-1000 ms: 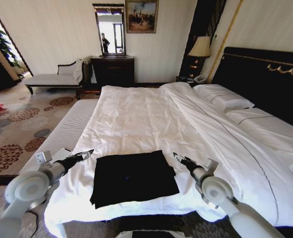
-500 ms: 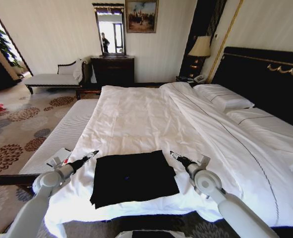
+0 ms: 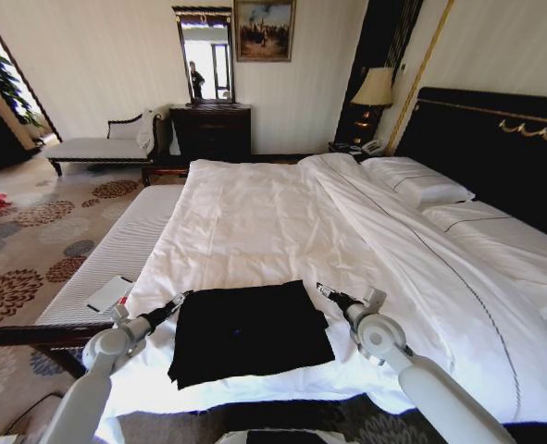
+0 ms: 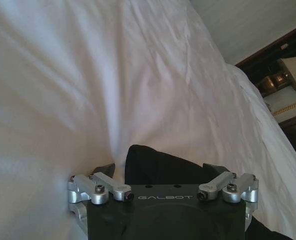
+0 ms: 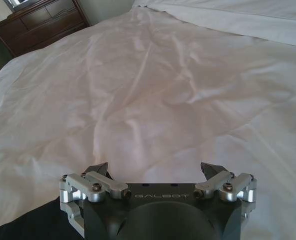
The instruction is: Fold the clothes on the bed.
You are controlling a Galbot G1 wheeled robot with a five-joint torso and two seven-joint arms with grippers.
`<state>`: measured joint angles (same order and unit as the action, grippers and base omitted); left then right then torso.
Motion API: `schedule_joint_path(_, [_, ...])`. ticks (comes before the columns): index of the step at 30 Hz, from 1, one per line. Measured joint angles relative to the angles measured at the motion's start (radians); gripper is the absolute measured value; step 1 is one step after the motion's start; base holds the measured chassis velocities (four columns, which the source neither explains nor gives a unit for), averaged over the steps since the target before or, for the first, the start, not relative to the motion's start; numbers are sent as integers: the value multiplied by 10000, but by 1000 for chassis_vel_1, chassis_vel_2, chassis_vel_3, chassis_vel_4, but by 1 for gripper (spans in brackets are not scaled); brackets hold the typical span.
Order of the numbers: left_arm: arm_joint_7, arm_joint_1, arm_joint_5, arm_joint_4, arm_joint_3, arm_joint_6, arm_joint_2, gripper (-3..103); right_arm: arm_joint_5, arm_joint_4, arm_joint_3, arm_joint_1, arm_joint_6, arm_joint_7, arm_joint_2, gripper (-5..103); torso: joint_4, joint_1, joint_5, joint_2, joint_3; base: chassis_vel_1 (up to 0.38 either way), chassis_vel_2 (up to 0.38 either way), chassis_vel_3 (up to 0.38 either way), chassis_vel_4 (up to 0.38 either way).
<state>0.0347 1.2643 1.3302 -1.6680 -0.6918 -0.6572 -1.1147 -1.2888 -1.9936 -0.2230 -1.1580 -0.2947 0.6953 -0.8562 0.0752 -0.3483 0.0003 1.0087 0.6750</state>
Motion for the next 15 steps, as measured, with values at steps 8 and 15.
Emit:
schedule_joint_path(8, [-190, 96, -246, -20, 42, 87, -175, 72, 5, 57, 21, 50, -11, 23, 40, 100, -1, -1, -3, 0, 0, 0, 0, 0, 0])
schedule_joint_path(15, [-308, 136, -344, -66, 16, 223, -174, 49, 66, 18, 53, -22, -25, 60, 23, 100, 1, 0, -4, 0, 0, 0, 0, 0, 0])
